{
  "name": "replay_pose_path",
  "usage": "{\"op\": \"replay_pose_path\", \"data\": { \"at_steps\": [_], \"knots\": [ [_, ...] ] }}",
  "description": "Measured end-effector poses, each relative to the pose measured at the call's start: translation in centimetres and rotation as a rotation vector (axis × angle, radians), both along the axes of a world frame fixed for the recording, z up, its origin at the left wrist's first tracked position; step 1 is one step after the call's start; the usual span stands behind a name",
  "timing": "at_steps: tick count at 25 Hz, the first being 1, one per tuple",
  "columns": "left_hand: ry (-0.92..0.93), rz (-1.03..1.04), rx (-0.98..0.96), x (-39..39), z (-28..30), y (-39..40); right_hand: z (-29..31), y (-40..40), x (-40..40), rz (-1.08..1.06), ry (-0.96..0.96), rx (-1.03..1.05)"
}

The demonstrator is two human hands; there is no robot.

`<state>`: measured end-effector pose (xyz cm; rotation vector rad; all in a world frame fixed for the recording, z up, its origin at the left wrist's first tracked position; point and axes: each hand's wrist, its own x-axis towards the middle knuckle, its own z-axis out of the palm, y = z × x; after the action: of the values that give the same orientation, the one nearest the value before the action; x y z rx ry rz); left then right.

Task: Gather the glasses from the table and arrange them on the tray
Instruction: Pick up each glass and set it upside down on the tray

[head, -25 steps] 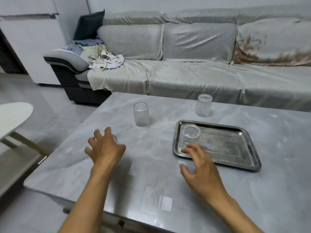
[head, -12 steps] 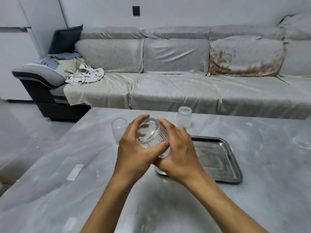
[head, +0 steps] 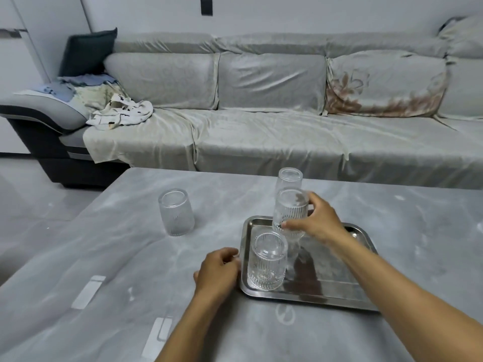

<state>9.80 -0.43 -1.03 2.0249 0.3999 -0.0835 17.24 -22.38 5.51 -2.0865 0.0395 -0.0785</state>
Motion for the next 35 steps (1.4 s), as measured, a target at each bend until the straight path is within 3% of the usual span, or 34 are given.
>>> {"op": "replay_pose_path", "data": {
  "at_steps": [4, 7, 10, 14, 17, 19, 21, 23, 26, 30, 35],
  "knots": [
    [-0.028, -0.051, 0.148, 0.6, -0.6, -0.7, -3.0, 2.0, 1.0, 0.138, 0.072, 0.016],
    [-0.044, -0.035, 0.141, 0.6, -0.8, -0.5, -3.3, 2.3, 1.9, 0.26, 0.148, 0.018],
    [-0.069, -0.037, 0.143, 0.7, -1.0, -0.5, -3.3, 1.1, 2.5, 0.27, 0.254, 0.12],
    [-0.059, -0.046, 0.165, 1.0, -1.5, -0.4, -4.4, 1.0, 1.8, 0.247, 0.264, 0.059],
    [-0.052, -0.041, 0.025, 0.8, -1.0, -0.1, -4.5, 1.1, -0.1, 0.04, 0.191, 0.088],
    [-0.135, 0.141, -0.13, 1.0, 0.3, 1.4, -4.3, 1.1, -3.4, -0.213, 0.041, 0.08],
    [-0.283, 0.358, 0.02, 1.5, 2.1, 3.6, -4.5, 1.7, -7.6, -0.287, -0.083, 0.072],
    [-0.362, 0.414, 0.288, 3.0, 3.9, 6.3, -4.2, 2.3, -10.9, -0.237, -0.152, 0.091],
    [-0.248, 0.344, 0.47, 6.6, 6.1, 9.8, -3.2, 2.7, -13.5, -0.12, -0.21, 0.081],
    [-0.144, 0.162, 0.19, 9.4, 5.8, 12.0, -4.0, 1.4, -15.4, -0.014, -0.202, -0.038],
    [-0.359, 0.38, 0.087, 6.9, 6.6, 9.4, -2.7, 0.2, -14.0, -0.063, -0.212, -0.032]
  ]
}}
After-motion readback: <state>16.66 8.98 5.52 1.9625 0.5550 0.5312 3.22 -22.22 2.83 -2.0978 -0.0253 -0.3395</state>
